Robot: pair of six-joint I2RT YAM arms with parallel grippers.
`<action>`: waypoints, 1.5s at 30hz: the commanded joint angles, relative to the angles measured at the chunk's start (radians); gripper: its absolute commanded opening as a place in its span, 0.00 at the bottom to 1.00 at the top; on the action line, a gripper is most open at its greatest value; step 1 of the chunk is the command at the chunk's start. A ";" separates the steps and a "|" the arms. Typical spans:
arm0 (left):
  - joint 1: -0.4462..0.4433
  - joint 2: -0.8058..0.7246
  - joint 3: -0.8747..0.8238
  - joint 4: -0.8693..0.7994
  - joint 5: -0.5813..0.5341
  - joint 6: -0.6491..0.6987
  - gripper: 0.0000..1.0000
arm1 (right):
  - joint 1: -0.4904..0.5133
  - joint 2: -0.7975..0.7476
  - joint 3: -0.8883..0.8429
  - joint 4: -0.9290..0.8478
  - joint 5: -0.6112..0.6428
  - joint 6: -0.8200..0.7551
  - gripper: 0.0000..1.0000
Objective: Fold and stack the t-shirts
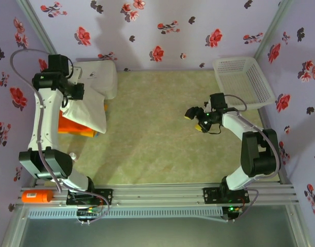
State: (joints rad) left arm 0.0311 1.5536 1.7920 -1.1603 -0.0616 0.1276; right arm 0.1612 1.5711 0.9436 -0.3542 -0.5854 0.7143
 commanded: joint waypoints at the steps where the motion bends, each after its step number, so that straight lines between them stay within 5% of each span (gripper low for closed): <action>1: 0.010 0.010 0.050 0.026 -0.035 0.018 0.00 | 0.011 -0.009 0.037 -0.056 0.017 -0.011 0.81; 21: 0.000 -0.066 0.116 -0.114 0.118 -0.012 0.00 | 0.066 -0.040 0.082 -0.123 0.059 -0.005 0.80; 35: 0.005 -0.038 0.097 -0.089 -0.040 0.018 0.00 | 0.072 -0.043 0.068 -0.122 0.055 -0.007 0.80; 45: 0.044 -0.008 -0.016 0.092 -0.193 0.064 0.00 | 0.079 -0.050 0.052 -0.127 0.061 -0.010 0.80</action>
State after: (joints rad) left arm 0.0551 1.5440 1.8015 -1.1790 -0.1791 0.1585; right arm 0.2302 1.5520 1.0035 -0.4522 -0.5446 0.7143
